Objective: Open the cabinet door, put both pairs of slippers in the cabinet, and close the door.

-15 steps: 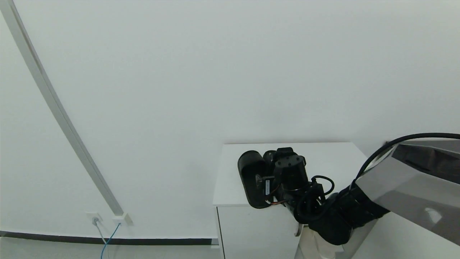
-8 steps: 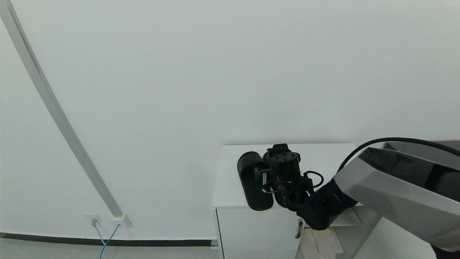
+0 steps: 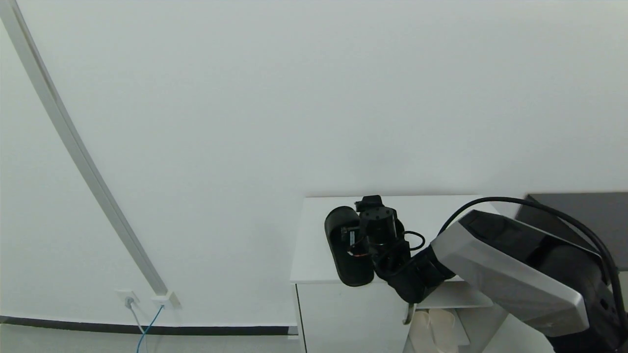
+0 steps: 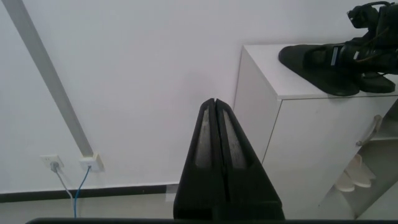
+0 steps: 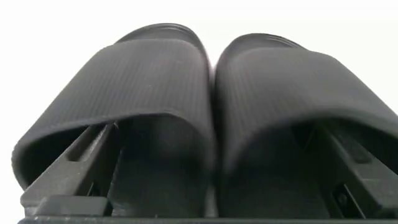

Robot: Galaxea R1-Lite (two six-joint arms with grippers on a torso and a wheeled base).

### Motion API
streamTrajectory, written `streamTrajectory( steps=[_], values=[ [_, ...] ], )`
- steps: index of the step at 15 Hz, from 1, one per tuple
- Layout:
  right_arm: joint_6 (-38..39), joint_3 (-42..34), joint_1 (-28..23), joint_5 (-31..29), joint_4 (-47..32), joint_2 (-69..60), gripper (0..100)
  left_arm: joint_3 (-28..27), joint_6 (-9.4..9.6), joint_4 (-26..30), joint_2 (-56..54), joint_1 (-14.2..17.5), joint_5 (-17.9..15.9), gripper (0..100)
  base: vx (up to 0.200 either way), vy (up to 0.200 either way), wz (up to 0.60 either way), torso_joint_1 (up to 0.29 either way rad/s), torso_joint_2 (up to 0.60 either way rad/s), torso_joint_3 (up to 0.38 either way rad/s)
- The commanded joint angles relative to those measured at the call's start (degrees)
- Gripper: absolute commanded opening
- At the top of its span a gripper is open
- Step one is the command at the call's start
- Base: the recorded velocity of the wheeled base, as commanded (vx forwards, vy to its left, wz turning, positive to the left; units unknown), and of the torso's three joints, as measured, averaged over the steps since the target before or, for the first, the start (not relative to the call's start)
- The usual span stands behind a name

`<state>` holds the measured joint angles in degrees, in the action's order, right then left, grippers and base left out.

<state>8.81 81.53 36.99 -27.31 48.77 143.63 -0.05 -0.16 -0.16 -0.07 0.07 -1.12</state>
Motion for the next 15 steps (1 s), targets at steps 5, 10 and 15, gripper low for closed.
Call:
streamTrajectory(
  steps=[5,10,15],
  values=[
    [-0.02,0.73,-0.51,-0.03,0.0,1.21,0,-0.04,-0.02,-0.02,0.07,0.01,-0.11,0,0.0,0.0,0.0,0.0,0.0,0.0],
    [-0.02,-1.46,-0.51,-0.03,0.0,-3.53,0,0.05,-0.02,-0.02,0.07,0.01,-0.02,0,0.0,0.0,0.0,0.0,0.0,0.0],
    [-1.52,-17.02,0.81,4.98,-0.08,-19.79,0,0.05,-0.02,-0.02,0.07,0.01,-0.02,0,0.0,0.0,0.0,0.0,0.0,0.0]
  ],
)
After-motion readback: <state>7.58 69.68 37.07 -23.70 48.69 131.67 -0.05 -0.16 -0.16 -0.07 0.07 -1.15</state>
